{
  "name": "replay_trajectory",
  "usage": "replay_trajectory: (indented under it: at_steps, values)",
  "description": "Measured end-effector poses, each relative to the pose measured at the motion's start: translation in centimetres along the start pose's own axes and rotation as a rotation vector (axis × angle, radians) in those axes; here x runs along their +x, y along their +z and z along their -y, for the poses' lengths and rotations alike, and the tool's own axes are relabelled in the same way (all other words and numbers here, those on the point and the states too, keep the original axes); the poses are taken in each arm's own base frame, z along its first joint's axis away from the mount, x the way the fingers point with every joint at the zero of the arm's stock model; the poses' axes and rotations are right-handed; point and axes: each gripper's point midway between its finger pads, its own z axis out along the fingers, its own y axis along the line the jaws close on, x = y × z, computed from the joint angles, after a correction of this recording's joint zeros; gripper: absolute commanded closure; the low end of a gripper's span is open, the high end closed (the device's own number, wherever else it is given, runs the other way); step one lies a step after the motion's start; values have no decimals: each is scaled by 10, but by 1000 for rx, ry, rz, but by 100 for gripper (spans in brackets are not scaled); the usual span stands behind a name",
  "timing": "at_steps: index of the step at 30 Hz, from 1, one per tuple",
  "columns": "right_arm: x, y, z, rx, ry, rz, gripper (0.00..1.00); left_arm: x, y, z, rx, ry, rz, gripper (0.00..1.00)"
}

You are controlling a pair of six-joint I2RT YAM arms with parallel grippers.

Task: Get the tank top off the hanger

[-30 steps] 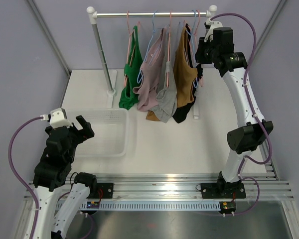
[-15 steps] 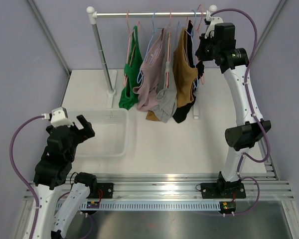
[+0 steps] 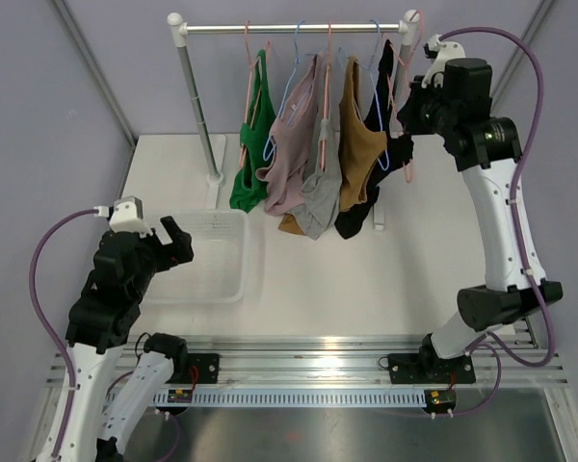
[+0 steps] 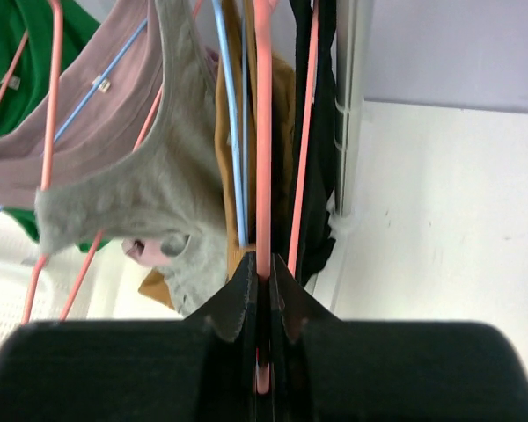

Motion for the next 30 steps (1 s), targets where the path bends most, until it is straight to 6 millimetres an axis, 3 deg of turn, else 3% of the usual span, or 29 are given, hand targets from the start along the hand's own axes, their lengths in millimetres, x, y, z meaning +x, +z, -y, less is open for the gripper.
replay_trajectory:
  at_steps: [11, 17, 21, 26, 30]
  values:
    - [9, -130, -1, 4, 53, 97, 100, -15, -13, 81, 364, 41, -66, 1]
    - [25, -198, -3, -3, 72, 114, 100, -5, -36, 144, 590, 122, -138, 1]
    - [21, -242, -5, -14, 76, 152, 100, -10, -63, 195, 744, 172, -133, 1]
    - [8, -291, -14, -58, 70, 240, 100, -37, -100, 259, 911, 194, -52, 1]
    - [20, -314, -26, -138, 61, 253, 100, -73, -124, 311, 999, 201, 65, 1]
